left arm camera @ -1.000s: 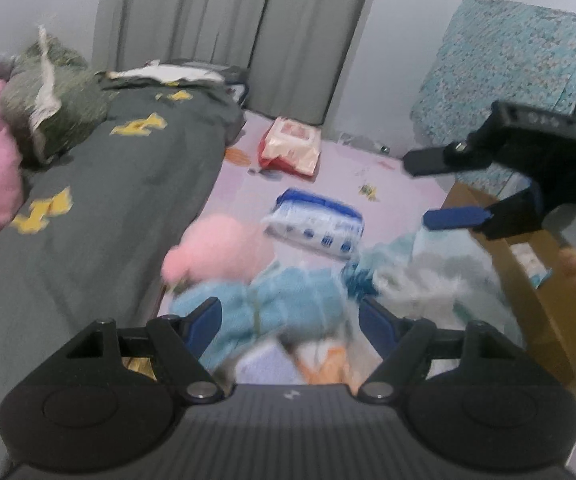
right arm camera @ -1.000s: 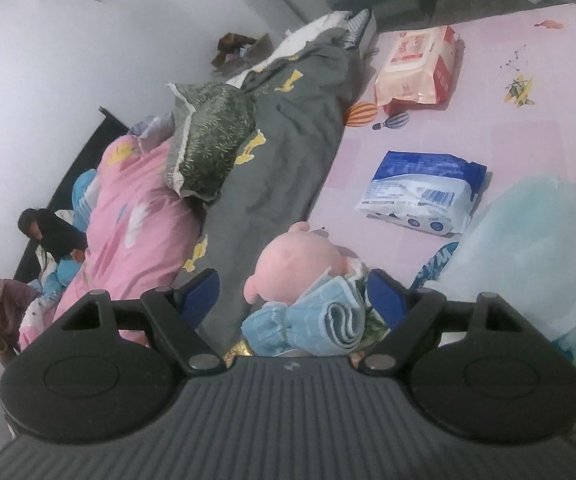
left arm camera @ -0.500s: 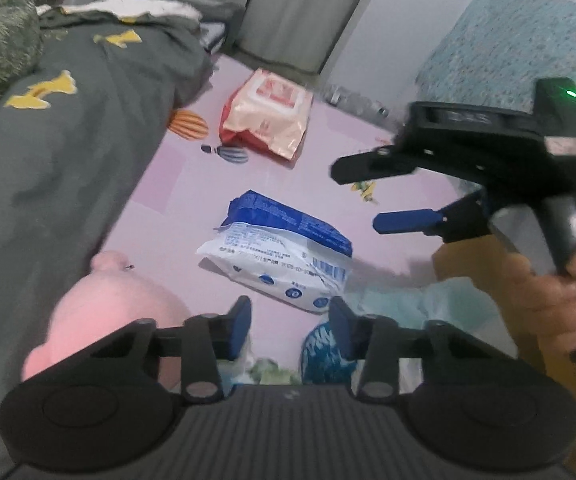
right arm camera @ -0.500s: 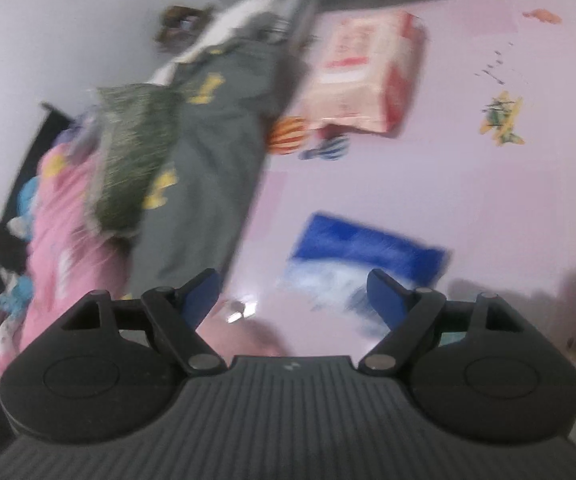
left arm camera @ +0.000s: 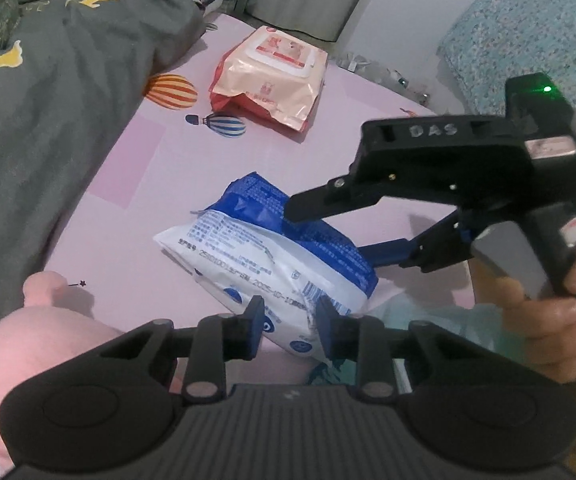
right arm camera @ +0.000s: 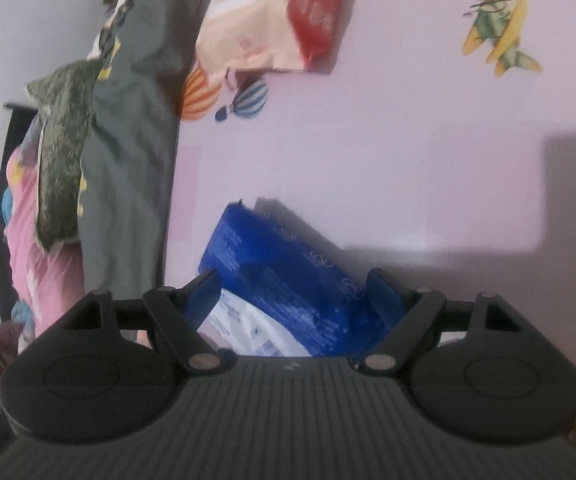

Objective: Organize soft objects
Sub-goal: 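Grasp the blue-and-white wipes pack with the right gripper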

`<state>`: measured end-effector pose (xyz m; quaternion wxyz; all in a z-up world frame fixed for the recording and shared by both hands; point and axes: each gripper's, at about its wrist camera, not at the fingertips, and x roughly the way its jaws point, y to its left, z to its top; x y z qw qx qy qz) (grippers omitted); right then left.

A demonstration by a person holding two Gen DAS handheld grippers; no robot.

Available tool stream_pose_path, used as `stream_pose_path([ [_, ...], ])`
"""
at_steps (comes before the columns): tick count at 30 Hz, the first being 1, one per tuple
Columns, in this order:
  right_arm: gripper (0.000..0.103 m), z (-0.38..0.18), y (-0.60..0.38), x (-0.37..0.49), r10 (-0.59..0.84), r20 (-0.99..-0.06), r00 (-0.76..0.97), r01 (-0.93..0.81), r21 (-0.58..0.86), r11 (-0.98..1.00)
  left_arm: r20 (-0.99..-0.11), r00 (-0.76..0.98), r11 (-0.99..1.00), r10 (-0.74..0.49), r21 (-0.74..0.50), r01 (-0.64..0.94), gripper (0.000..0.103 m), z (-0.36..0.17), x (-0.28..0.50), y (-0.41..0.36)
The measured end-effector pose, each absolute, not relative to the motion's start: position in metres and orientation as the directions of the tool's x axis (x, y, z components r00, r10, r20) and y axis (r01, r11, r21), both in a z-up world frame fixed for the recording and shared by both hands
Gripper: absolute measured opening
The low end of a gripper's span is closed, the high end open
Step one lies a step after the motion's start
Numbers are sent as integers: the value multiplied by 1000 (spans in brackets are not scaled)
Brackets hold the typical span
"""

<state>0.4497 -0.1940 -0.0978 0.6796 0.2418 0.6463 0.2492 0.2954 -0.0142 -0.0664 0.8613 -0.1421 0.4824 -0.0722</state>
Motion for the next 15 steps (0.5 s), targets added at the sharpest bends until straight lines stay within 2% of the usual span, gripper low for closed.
stream_pose_path([
  [3,80,-92,-194,448,676,-736,42,-22,675,737,-811,522,947,-263,-321,-22,30,-68,296,-10],
  [5,75,-86,-197,445,713,-700,42,-13,713,701,-813,519,945,-264,-324,-28,30,-69,295,-7],
  [12,75,-65,-191,429,736,-676,48,-41,735,677,-808,517,939,-283,-343,-23,36,-66,288,3],
  [15,75,-60,-187,422,737,-673,55,-54,735,675,-795,527,934,-299,-358,-10,43,-63,284,6],
])
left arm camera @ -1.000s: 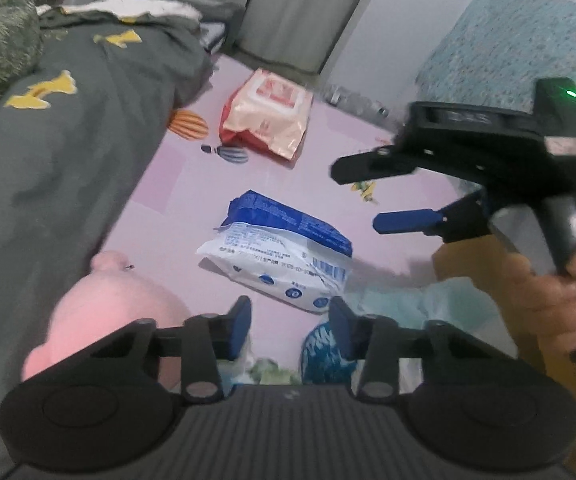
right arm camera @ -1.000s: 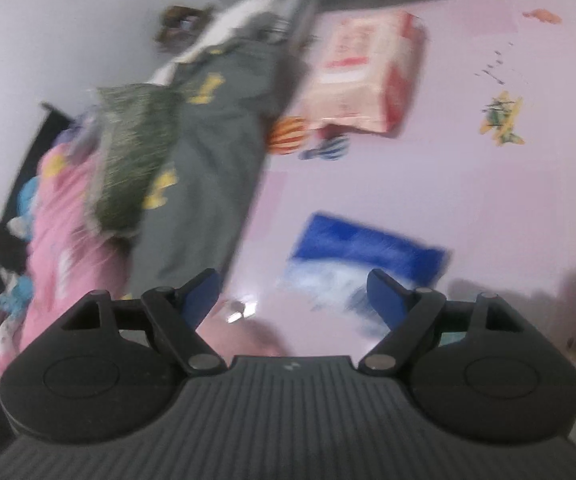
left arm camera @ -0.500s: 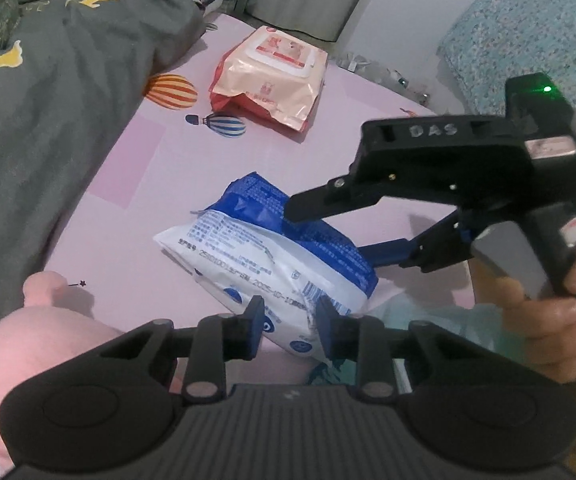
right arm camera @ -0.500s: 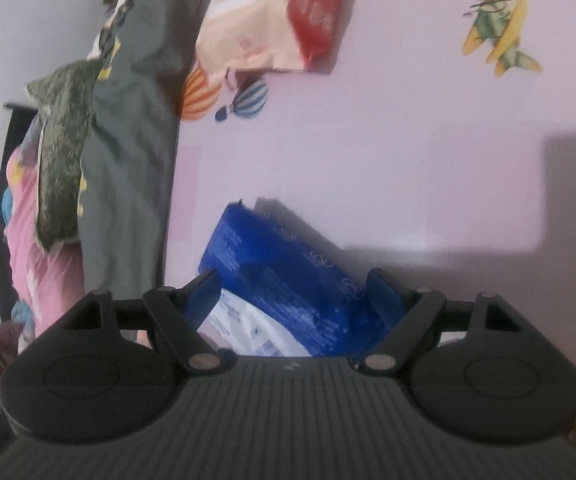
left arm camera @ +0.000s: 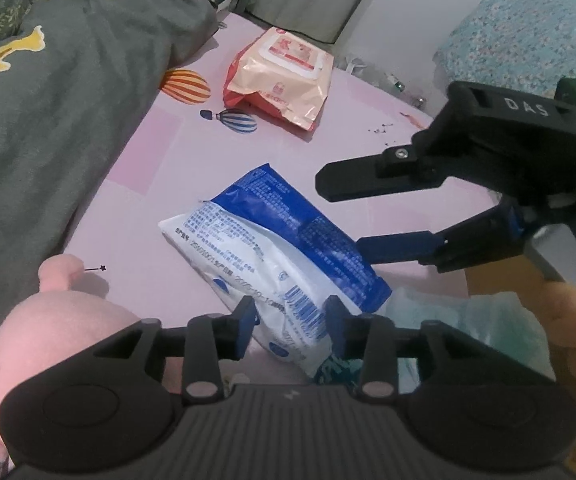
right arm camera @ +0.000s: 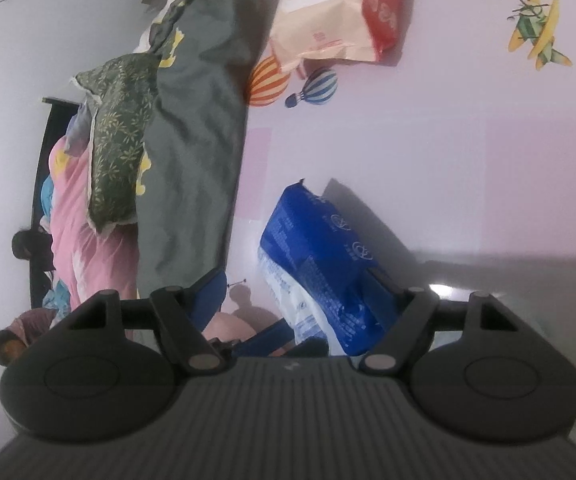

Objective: Organize soft objects
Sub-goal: 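Grasp the blue-and-white wipes pack with the right gripper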

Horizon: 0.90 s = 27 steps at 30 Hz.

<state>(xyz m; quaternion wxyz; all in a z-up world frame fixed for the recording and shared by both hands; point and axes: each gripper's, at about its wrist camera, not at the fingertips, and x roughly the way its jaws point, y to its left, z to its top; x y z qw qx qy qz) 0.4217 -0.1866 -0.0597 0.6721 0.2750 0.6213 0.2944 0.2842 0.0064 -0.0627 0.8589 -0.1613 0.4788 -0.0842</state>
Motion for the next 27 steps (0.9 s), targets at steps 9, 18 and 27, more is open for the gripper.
stream_pose_path([
  [9,74,-51,-191,404,794,-606,53,-47,792,608,-761,534,911,-368,-410,44,60,-55,275,7],
  [18,67,-35,-182,395,801,-594,72,-104,795,598,-757,543,907,-364,-421,22,61,-50,266,11],
  [27,74,-76,-167,431,596,-802,37,-103,590,801,-779,541,930,-317,-368,15,59,-47,264,14],
])
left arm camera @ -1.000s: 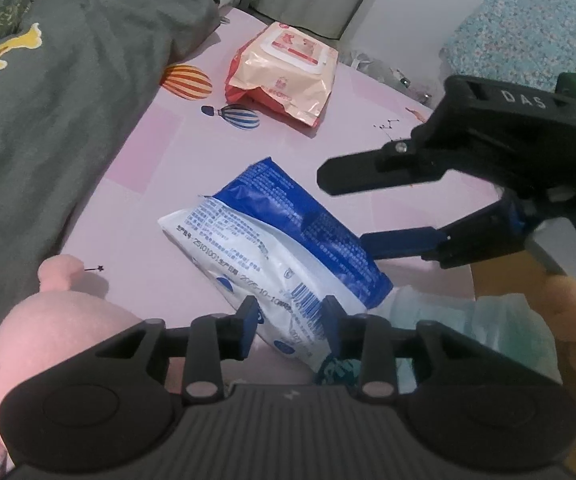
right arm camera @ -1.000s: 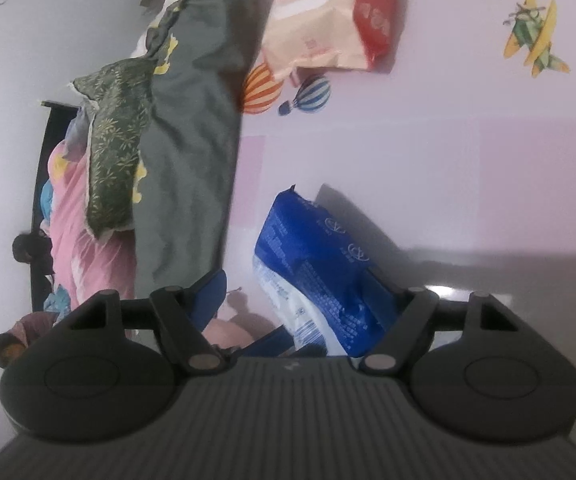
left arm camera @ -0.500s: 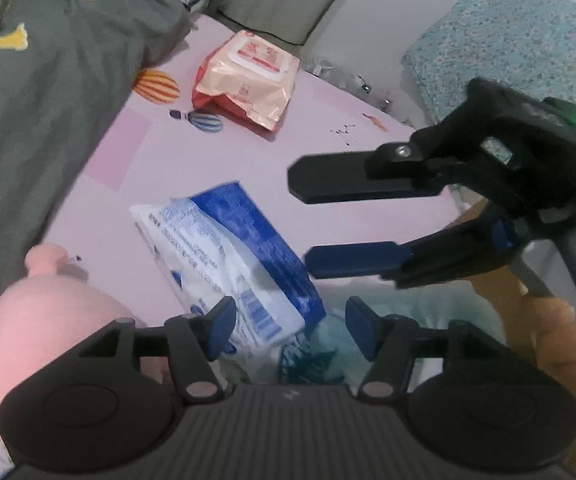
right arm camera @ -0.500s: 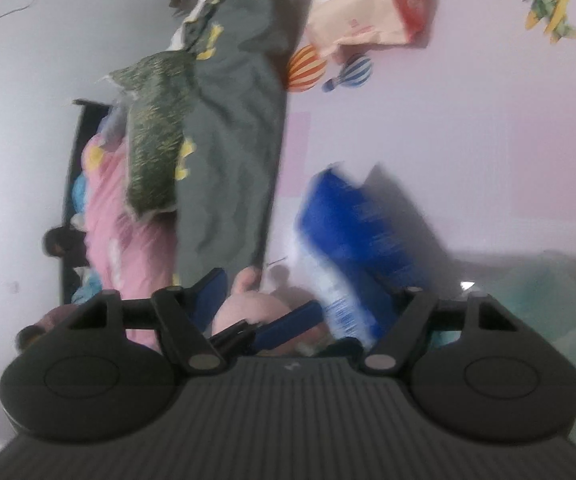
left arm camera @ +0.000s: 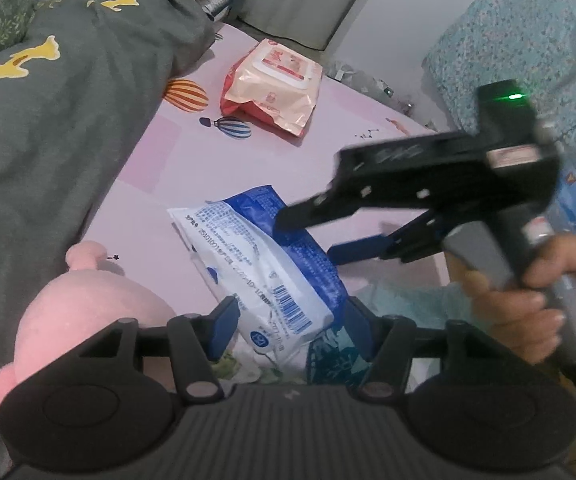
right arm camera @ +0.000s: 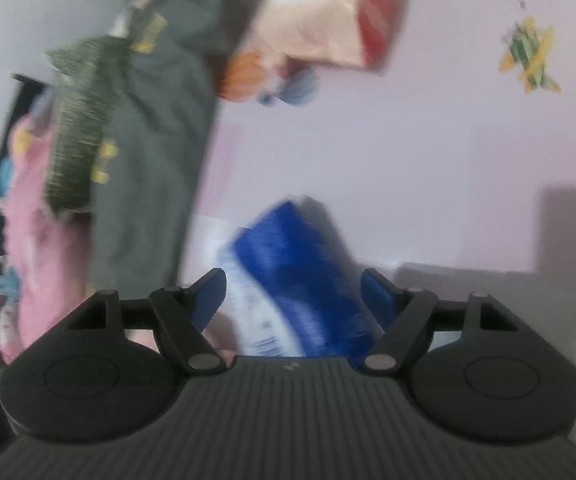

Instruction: Organize soft objects

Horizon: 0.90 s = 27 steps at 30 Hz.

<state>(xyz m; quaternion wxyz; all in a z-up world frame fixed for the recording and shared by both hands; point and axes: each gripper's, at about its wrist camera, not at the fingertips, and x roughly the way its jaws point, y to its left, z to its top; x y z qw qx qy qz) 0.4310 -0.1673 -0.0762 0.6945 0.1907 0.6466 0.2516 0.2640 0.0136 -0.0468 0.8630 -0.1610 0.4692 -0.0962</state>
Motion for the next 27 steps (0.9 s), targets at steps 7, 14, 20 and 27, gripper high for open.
stream_pose_path([
  [7,31,-87,-159,421,637,-771,12,-142,629,764,-773,552,930,-313,-366,14,59,-43,261,19],
  [14,21,-56,-163,412,587,-799,134,-227,552,803,-750,584,925,-310,-379,5,59,-30,248,32],
  [20,20,-12,-168,407,389,-866,313,-349,276,895,-722,628,924,-292,-383,-11,59,-14,234,48],
  [27,20,0,-130,385,163,-851,500,-520,-144,842,-709,661,922,-247,-381,-64,59,-7,217,76],
])
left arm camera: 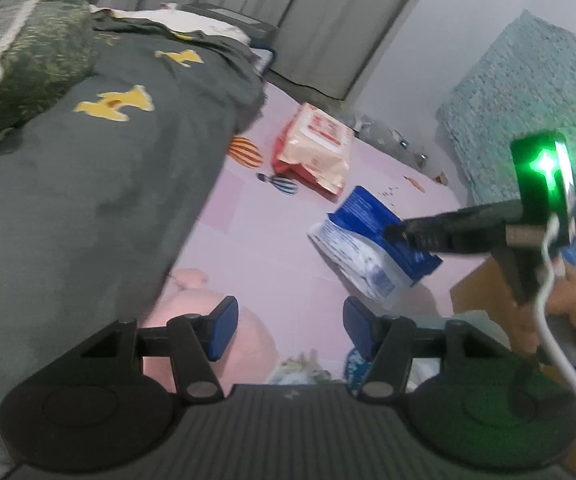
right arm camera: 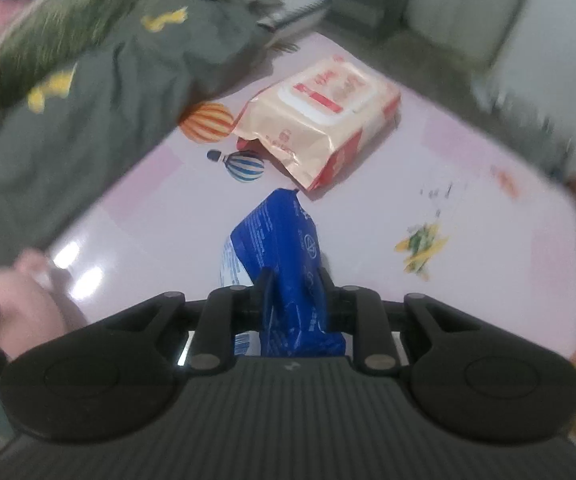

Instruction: Organize soft objects

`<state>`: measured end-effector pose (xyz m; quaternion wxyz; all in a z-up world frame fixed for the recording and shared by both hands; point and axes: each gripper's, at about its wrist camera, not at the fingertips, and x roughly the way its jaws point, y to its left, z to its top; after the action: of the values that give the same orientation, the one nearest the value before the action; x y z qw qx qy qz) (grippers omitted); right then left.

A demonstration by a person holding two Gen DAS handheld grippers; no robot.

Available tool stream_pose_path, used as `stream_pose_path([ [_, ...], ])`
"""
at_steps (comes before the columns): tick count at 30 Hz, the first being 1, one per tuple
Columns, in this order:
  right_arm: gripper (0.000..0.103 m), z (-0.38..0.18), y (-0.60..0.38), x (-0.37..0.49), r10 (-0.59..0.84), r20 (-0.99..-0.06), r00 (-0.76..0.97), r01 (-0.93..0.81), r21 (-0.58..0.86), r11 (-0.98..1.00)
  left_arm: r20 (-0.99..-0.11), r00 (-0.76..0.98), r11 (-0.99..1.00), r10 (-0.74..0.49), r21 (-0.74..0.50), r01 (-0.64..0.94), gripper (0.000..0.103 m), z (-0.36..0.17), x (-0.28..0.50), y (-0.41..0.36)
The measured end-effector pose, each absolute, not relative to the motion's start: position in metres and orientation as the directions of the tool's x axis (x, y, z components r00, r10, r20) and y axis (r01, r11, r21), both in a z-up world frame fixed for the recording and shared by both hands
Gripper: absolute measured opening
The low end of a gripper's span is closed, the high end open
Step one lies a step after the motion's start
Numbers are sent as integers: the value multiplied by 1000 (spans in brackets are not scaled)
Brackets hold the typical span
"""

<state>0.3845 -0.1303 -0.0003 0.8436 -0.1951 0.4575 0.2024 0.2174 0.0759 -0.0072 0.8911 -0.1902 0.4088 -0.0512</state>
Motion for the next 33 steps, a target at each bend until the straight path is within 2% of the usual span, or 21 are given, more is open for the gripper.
stream_pose_path([
  [6,14,-3,-92,350,126,-811,572,-627,-333,704,-709,677,920,-198,-372,-121,60,-7,208,100],
  [8,14,-2,-85,342,129,-808,574,-649,-353,674,-711,676,917,-196,-376,-129,60,-7,206,104],
  [17,16,2,-80,342,285,-865,414,-673,-79,735,-717,668,920,-202,-374,-122,60,-8,193,103],
  [22,17,9,-95,353,461,-833,304,-610,202,766,-717,665,924,-209,-368,-106,60,-7,191,96],
  [25,23,18,-113,360,537,-788,301,-551,317,772,-713,664,922,-226,-376,-91,60,-6,194,90],
  [30,41,22,-146,375,583,-747,318,-454,420,786,-711,642,911,-287,-410,-46,60,-8,215,74],
  [33,45,11,-161,386,596,-745,299,-381,479,791,-725,605,900,-331,-435,-29,59,-13,236,63],
])
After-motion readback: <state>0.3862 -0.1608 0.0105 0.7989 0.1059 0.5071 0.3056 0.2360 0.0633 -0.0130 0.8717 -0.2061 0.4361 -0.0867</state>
